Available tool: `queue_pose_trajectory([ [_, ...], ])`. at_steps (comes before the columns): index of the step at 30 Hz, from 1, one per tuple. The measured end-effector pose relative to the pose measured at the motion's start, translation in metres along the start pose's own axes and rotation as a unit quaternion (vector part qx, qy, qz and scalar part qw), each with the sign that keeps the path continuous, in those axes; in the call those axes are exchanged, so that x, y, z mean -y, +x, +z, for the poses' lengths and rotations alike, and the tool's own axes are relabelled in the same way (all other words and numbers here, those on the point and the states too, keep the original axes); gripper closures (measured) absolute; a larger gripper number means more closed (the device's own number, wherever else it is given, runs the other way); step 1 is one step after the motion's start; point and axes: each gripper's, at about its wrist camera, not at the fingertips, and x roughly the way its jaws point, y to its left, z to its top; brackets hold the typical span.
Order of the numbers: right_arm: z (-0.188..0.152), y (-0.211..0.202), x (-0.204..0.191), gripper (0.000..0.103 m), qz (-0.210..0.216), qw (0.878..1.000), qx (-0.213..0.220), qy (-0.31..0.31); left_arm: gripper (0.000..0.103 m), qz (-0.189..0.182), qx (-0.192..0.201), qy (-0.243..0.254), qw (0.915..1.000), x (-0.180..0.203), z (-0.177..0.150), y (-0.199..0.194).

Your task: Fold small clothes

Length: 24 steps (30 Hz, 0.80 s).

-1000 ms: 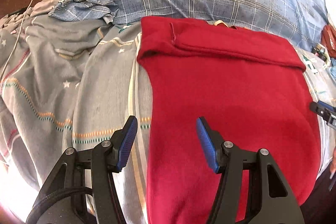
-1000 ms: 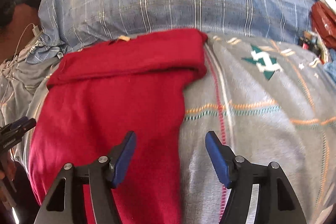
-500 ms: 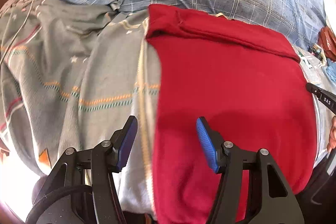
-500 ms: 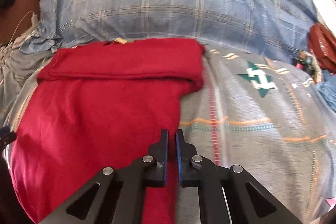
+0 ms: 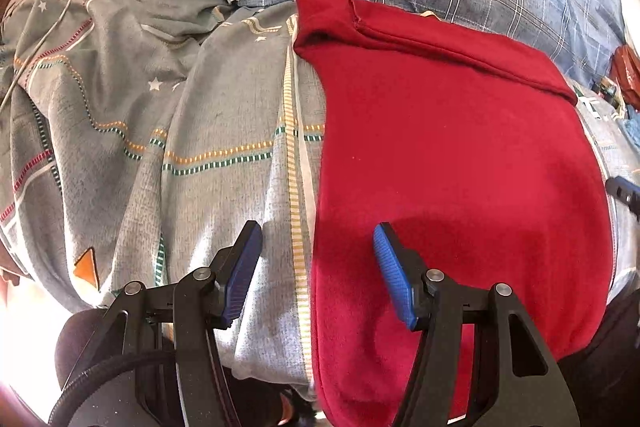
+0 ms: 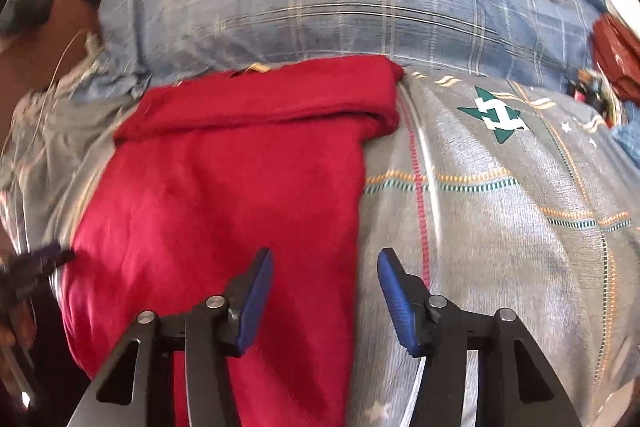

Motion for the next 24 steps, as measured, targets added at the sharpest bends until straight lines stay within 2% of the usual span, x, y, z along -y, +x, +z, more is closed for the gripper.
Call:
queue_pose_trajectory([
  [8,-0.027,0.005,0.003,0.051,0.016,0.999,-0.024,0.013,0.044,-0.001,-0.001,-0.001,1.0,0.002,-0.003,-0.001],
  [10,-0.032,0.007,0.001,0.064,0.011,1.0,-0.027,0.0,0.044,-0.004,-0.002,0.0,1.0,0.005,-0.004,-0.001],
  [11,-0.036,0.009,-0.002,0.085,0.005,1.0,-0.027,-0.015,0.044,-0.005,-0.003,0.0,1.0,0.005,-0.004,0.0],
  [12,-0.036,0.009,-0.004,0.093,-0.009,0.999,-0.023,-0.023,0.044,-0.009,-0.006,0.001,0.9999,0.006,-0.006,-0.001],
  [13,-0.037,0.008,-0.004,0.095,-0.021,0.999,-0.016,-0.027,0.044,-0.013,-0.008,0.002,0.9999,0.006,-0.007,-0.001],
  [14,-0.037,0.006,-0.002,0.095,-0.014,1.0,-0.015,-0.02,0.044,-0.018,-0.01,0.001,0.9998,0.005,-0.008,-0.002],
  [17,-0.037,0.0,0.006,0.096,-0.017,1.0,-0.011,-0.014,0.044,-0.039,-0.023,-0.011,0.9989,-0.002,-0.015,-0.005],
  [19,-0.038,-0.003,0.013,0.096,-0.011,1.0,-0.017,-0.005,0.044,-0.067,-0.031,-0.022,0.997,-0.01,-0.022,-0.011],
  [20,-0.038,-0.006,0.014,0.096,0.002,1.0,-0.016,0.002,0.044,-0.076,-0.036,-0.026,0.9961,-0.012,-0.025,-0.013],
  [22,-0.039,-0.015,0.021,0.094,0.058,0.998,-0.014,0.033,0.044,-0.088,-0.047,-0.035,0.9944,-0.017,-0.033,-0.017],
  [23,-0.04,-0.018,0.025,0.085,0.093,0.994,-0.026,0.047,0.044,-0.091,-0.049,-0.036,0.994,-0.018,-0.036,-0.018],
  [24,-0.042,-0.02,0.026,0.067,0.111,0.992,-0.037,0.052,0.044,-0.093,-0.051,-0.036,0.9937,-0.019,-0.041,-0.02],
])
